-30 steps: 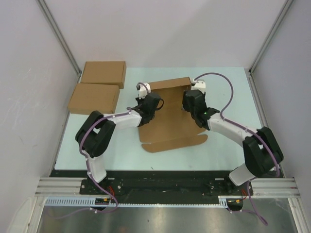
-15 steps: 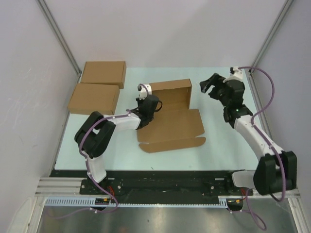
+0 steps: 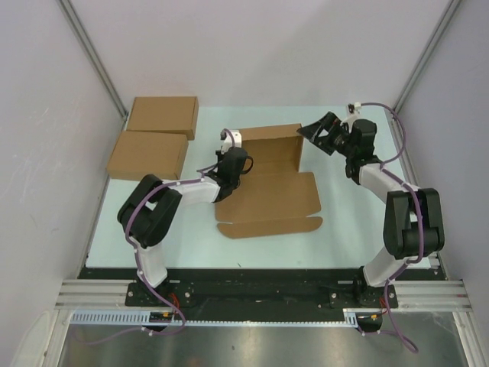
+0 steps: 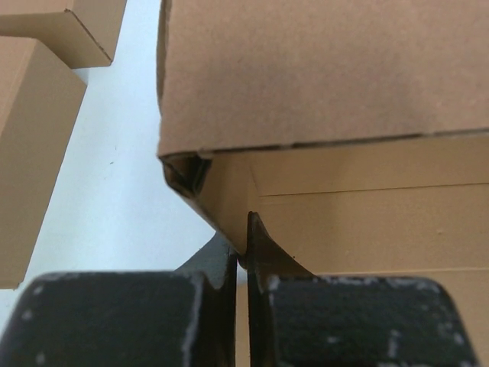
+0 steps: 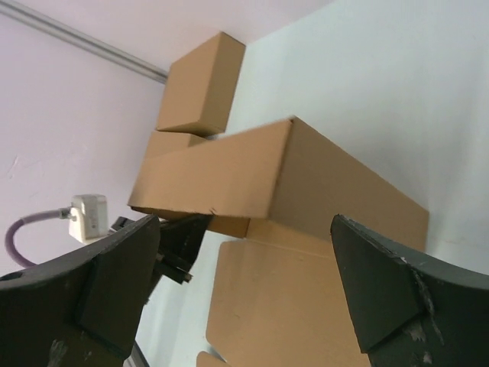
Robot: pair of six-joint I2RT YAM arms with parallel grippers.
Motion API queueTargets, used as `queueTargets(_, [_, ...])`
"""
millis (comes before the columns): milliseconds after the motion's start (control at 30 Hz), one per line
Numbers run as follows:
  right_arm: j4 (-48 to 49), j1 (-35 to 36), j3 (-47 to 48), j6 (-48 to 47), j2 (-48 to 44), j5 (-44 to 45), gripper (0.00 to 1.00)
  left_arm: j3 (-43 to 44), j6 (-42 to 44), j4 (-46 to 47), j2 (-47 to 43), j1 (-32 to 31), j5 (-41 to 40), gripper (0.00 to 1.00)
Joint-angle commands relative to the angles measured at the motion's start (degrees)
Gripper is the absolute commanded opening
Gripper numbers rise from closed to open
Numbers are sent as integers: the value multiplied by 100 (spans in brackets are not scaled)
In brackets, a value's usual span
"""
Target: Fold the paper box
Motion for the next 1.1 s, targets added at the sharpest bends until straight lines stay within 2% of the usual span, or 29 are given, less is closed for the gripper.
queueTargets(0, [495,41,405,61,176,-292,100,71,741,-144,64,-18,257,0])
queueTargets(233, [-40,68,976,-430,641,-204,100,-166,917,111,-24,-18,468,0])
queueTargets(367, [-278,103,1135,-703,835,-160,96,-184,1022,173,-24,-18,583,0])
queueTargets(633, [-876,270,1135,-1230,932,86,75,114,1049,-249,3,-18,539,1])
queueTargets(667, [-911,278,1135,-1257,932,138,70,97,1031,-249,-15,-18,539,1])
queueTargets(867, [-1122,314,1135,-1432,827,367,50,-114,908,-188,-322,-27,468,10])
queueTargets(1067, [-1254,349,1126,-1529,774,508,47,-500,882,-100,-867,-27,512,17])
